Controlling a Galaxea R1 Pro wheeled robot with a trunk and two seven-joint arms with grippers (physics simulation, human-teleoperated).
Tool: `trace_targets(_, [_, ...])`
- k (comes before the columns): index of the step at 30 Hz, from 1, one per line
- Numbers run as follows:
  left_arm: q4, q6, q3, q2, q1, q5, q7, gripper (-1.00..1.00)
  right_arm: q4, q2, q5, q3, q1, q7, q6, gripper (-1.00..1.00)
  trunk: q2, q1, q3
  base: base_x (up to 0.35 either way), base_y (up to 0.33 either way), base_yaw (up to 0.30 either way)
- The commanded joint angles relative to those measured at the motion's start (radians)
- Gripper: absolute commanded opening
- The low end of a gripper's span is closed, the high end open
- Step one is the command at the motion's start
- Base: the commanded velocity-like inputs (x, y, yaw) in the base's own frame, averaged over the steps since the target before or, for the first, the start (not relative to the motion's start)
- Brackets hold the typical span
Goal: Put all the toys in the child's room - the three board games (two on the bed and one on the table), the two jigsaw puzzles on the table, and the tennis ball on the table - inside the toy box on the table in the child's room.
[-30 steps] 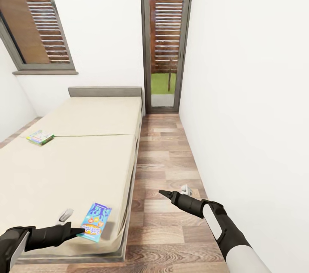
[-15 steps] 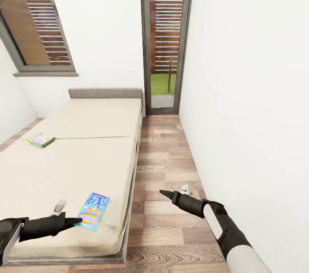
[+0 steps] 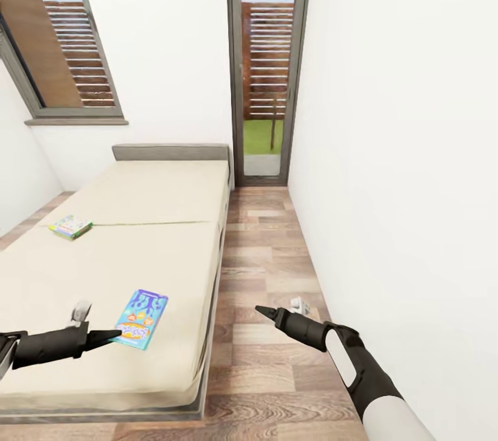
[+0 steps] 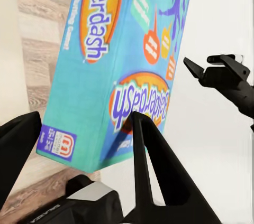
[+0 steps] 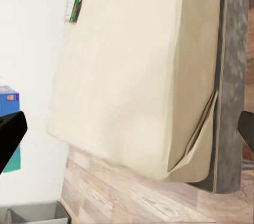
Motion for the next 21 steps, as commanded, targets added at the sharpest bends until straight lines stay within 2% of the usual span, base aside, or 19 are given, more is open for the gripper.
trace_targets(1, [0.000,0.011,0.000,0.001,-0.001,0.002,-0.004,-1.00,0.000,0.001,-0.003,-0.004,0.000,0.002,0.007,1.00,0.007,-0.004,0.002,-0.251,0.000,0.000])
trace_targets(9, [0.000,0.025,0.001,0.018,-0.002,0.008,-0.012,-1.00,-0.002,0.001,-0.003,-0.005,0.000,0.005,0.006,1.00,0.063,-0.035,0.027,-0.057,0.000,0.000])
trace_targets(11, [0.000,0.026,0.001,0.023,-0.002,0.008,-0.027,-1.00,-0.002,0.000,-0.003,-0.005,0.000,0.005,0.006,1.00,0.077,-0.043,0.034,-0.004,0.000,0.000])
trace_targets(16, [0.001,0.026,0.001,0.050,-0.002,0.002,-0.113,-1.00,-0.007,0.002,-0.003,-0.004,0.000,0.012,0.006,1.00,0.112,-0.062,0.050,-0.001,0.000,0.018])
trace_targets(21, [0.004,0.026,0.001,0.074,-0.002,0.001,-0.128,-1.00,-0.045,0.003,-0.003,-0.002,0.003,0.012,0.007,1.00,0.147,-0.081,0.068,0.000,0.000,0.192])
